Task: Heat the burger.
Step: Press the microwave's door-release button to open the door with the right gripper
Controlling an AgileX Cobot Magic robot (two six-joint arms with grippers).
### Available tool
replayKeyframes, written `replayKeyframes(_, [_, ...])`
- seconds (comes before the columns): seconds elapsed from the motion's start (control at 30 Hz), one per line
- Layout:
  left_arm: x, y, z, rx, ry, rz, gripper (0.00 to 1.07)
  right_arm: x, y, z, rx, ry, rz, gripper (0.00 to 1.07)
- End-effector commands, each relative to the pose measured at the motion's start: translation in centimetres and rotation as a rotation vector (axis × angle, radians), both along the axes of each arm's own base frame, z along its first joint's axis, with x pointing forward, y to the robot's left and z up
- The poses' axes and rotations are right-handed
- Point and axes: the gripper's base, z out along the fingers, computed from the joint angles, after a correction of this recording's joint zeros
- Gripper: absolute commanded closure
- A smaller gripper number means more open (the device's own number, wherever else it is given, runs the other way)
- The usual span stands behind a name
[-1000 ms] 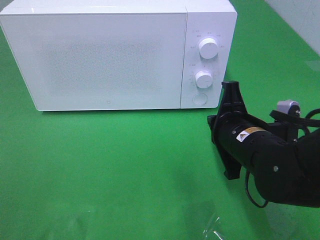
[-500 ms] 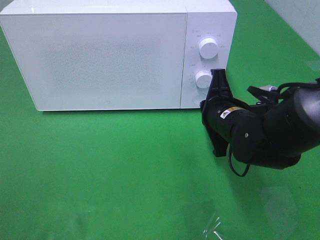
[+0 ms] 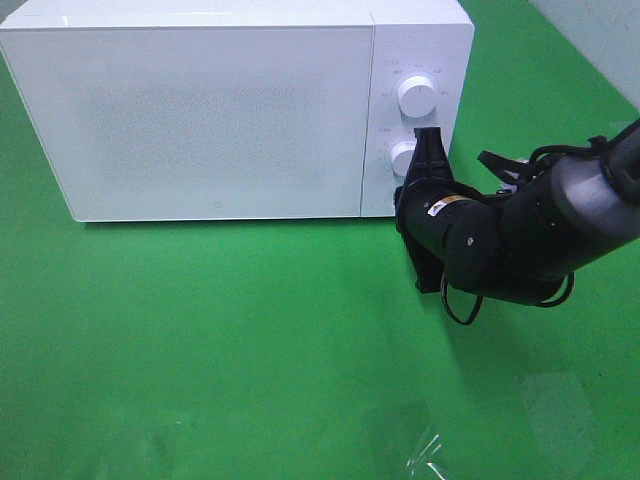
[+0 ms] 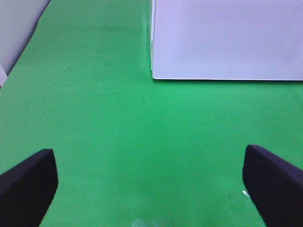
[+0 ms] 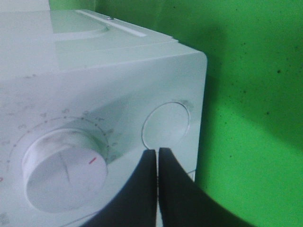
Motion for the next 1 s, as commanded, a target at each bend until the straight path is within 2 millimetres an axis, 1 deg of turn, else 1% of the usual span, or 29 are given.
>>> replayKeyframes(0.03, [-0.1,-0.1,-0.1,-0.007,-0.007,0.001,0.08,1.0,0.1,-0.4,0.004,-0.001,0.0,1.07])
replayKeyframes(0.13, [-0.1,-0.1,-0.1,-0.007,-0.007,0.001,0.08,1.2,0.2,-0.6,0.004,0.001,-0.003,1.07])
replayKeyframes(0.27, [-0.1,0.0,-0.1,-0.006,-0.007,0.002,0.08,1.9,-0.4,-0.5,0.004,-0.009,-0.021,1.07])
replayKeyframes(0.53, [-0.1,0.0,-0.1,-0.006,-0.007,0.002,0.08,1.9,-0.4,-0.6,0.004,-0.011,-0.026,1.07])
replayKeyframes(0.73, [-0.1,0.0,-0.1,-0.006,-0.007,0.002,0.08,2.6,-0.2,-1.5,0.011,-0.01,-0.037,1.07])
replayKeyframes(1.0, [-0.1,0.0,-0.1,-0.006,-0.007,0.002,0.08,3.0,-0.6,-0.7,-0.007,-0.109,-0.076,1.07])
